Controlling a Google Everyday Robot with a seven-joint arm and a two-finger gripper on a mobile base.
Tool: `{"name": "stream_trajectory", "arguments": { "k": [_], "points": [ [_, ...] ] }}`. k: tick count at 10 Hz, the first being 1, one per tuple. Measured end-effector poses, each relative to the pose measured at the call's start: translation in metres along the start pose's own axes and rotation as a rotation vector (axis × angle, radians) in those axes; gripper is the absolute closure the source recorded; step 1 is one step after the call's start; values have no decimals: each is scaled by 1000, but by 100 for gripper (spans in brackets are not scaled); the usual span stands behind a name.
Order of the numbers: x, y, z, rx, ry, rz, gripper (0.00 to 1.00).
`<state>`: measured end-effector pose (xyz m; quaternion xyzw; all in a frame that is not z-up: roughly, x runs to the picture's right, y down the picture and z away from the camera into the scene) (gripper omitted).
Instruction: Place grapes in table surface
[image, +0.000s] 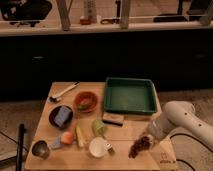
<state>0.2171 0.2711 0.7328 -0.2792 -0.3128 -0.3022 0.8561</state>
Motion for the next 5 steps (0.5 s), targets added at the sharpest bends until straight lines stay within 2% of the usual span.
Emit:
{"name": "stream_trajectory", "arguments": {
  "k": [5],
  "points": [
    [4,-2,0,-8,-12,-11,20]
  ]
}}
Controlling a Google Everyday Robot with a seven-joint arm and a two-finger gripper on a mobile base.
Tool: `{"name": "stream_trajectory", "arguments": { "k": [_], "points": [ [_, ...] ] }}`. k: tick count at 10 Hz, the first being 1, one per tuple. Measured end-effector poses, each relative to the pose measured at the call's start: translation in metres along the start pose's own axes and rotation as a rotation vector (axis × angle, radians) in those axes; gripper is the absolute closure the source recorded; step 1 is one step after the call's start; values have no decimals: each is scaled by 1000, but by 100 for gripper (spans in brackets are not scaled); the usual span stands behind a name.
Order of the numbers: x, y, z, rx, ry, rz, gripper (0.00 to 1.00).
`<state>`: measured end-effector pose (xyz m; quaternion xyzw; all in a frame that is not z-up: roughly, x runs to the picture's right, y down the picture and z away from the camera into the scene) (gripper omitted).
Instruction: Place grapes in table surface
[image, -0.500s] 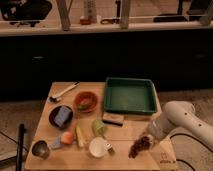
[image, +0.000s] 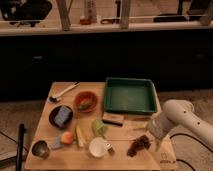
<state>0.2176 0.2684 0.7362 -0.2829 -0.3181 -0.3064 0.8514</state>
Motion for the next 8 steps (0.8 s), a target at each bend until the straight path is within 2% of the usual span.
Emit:
{"name": "stream_trajectory", "arguments": {
  "k": [8],
  "points": [
    [3,-1,1,-2,-10,-29,20]
  ]
}}
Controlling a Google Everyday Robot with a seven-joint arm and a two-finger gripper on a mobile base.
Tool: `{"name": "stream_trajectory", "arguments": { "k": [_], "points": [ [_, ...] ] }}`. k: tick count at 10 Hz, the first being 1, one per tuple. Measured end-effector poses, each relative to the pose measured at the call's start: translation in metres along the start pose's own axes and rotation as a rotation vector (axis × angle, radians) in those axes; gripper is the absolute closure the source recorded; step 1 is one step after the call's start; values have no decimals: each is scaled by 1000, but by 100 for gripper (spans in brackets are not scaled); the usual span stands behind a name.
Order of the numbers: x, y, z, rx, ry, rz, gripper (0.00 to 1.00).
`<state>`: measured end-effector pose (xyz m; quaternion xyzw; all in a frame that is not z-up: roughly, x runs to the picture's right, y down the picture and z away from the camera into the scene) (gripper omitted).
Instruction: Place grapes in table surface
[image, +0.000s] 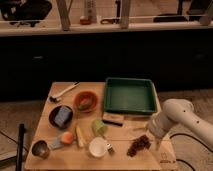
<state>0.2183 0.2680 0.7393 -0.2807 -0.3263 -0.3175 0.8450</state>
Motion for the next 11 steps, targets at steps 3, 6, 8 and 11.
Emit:
{"name": "stream_trajectory", "arguments": {
  "k": [3,6,8,11],
  "points": [
    [1,-1,-1,4,-3,-3,20],
    [2,-2,0,1,-6,-5,20],
    [2,-3,0,0,-8,-7,20],
    [5,-5,1,-2,-10,-7,20]
  ]
}}
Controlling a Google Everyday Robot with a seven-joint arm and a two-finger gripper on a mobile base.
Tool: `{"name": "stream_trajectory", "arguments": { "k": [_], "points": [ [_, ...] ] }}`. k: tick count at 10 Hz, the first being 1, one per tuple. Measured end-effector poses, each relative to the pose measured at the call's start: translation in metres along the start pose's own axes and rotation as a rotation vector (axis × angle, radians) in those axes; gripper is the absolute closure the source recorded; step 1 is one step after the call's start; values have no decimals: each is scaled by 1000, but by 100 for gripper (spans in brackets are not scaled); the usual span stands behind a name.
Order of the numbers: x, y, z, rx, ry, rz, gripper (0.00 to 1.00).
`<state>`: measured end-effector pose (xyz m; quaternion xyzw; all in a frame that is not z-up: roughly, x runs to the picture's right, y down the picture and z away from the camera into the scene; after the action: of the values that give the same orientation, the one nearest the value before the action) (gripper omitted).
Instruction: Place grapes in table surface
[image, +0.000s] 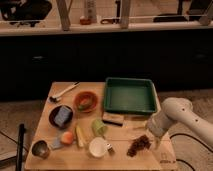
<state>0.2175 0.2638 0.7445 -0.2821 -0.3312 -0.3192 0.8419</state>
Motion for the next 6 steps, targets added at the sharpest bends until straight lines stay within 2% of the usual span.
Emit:
{"name": "stream_trajectory", "arguments": {
  "k": [6],
  "points": [
    [3,-3,1,1,-5,-1,20]
  ]
}}
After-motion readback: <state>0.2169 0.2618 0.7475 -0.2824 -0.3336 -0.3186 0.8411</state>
